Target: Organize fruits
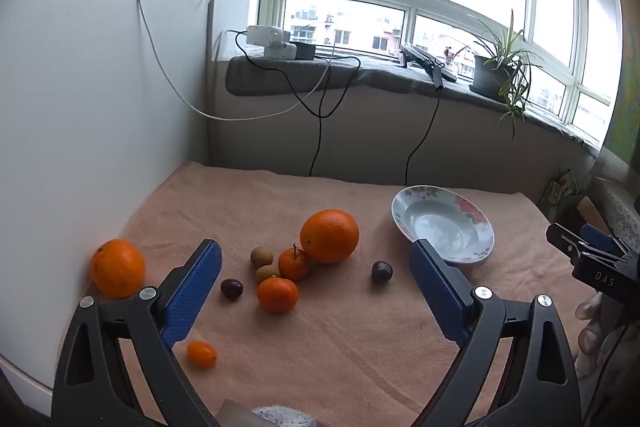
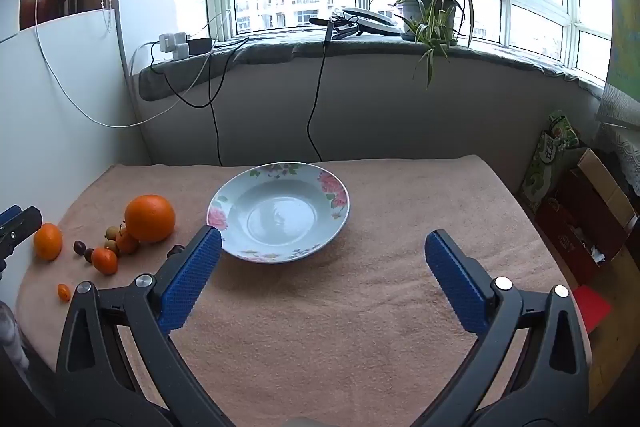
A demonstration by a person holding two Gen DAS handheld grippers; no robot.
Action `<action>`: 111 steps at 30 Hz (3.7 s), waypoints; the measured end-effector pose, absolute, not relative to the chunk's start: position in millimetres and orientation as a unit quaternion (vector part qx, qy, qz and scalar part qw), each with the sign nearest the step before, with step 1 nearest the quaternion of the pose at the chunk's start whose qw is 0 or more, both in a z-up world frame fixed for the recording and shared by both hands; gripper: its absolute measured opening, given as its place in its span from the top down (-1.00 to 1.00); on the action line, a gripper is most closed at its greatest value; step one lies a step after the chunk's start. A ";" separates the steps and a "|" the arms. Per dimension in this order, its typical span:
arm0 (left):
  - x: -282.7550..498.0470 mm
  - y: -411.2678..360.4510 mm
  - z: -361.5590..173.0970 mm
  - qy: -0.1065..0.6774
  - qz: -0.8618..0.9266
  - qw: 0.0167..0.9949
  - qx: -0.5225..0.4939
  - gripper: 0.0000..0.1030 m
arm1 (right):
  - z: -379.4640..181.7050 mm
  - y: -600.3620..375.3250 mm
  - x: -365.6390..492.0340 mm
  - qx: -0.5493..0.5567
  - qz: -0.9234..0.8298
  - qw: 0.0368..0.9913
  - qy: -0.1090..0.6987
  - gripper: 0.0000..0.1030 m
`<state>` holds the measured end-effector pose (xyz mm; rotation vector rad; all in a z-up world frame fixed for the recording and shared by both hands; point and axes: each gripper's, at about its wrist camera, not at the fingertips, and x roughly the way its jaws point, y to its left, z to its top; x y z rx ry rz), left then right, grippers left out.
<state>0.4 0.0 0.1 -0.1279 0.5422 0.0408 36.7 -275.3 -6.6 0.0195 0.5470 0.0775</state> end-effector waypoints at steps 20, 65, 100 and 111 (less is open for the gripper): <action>-0.2 2.0 -3.5 0.260 0.028 0.963 -0.060 -0.84 | -6.0 -268.4 35.1 0.011 0.037 0.961 0.273 -1.00; -0.5 0.2 -3.7 0.263 0.029 0.963 -0.055 -0.84 | -11.0 -270.9 35.9 0.015 0.041 0.958 0.282 -1.00; 14.0 15.5 -26.4 0.308 0.046 0.949 -0.056 -0.84 | -20.5 -226.7 67.6 -0.015 0.105 0.942 0.319 -1.00; 33.3 29.3 -41.4 0.344 0.049 0.935 -0.065 -0.84 | -30.9 -183.0 102.8 -0.028 0.179 0.918 0.353 -1.00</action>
